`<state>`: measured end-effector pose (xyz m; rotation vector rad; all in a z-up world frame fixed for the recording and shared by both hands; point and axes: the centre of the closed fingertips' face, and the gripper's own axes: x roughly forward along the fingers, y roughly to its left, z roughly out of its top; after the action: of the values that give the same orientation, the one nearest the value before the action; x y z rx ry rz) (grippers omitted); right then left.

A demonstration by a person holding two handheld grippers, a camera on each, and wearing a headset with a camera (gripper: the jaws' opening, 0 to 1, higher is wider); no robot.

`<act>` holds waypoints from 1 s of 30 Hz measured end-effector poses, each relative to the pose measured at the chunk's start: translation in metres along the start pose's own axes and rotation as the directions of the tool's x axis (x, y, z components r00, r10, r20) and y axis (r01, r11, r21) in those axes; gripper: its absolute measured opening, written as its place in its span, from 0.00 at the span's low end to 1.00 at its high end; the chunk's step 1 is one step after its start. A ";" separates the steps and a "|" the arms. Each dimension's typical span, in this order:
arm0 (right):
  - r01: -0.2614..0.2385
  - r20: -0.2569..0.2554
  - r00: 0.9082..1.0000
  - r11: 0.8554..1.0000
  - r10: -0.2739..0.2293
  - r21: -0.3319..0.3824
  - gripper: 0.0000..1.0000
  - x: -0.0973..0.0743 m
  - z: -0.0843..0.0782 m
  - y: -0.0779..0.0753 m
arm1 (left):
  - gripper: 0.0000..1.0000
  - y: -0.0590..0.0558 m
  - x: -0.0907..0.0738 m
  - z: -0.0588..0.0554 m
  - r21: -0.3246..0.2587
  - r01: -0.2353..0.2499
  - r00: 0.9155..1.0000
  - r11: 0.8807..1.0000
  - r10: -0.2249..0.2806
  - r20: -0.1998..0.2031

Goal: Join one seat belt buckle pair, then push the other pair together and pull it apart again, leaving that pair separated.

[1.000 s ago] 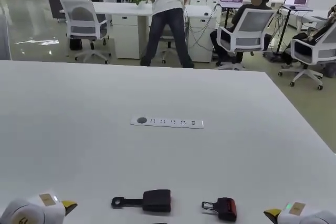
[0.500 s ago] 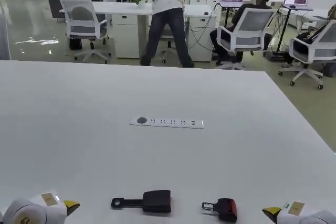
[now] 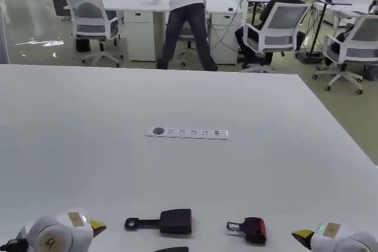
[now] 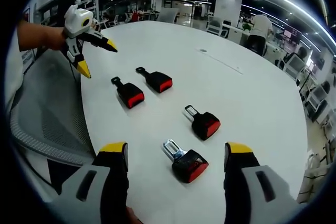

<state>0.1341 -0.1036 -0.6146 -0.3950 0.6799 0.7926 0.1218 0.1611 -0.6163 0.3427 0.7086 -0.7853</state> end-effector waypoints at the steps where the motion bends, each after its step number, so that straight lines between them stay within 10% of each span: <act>1: -0.004 -0.004 1.000 1.000 0.004 -0.008 0.73 0.000 -0.001 0.000 | 0.81 -0.002 0.004 0.002 0.013 0.008 1.000 1.000 -0.008 -0.003; 14: -0.080 -0.053 0.996 0.993 0.076 -0.083 0.54 0.013 -0.017 -0.003 | 0.60 -0.018 0.031 0.011 0.238 0.099 0.995 0.966 -0.088 -0.056; 30: -0.202 -0.203 0.969 0.928 0.142 -0.312 0.46 0.030 -0.040 -0.004 | 0.54 -0.026 0.064 -0.001 0.337 0.240 0.963 0.910 -0.180 -0.201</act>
<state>0.1358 -0.1129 -0.6640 -0.7262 0.7563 1.0537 0.1335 0.1108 -0.6623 0.6781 0.7657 -1.1064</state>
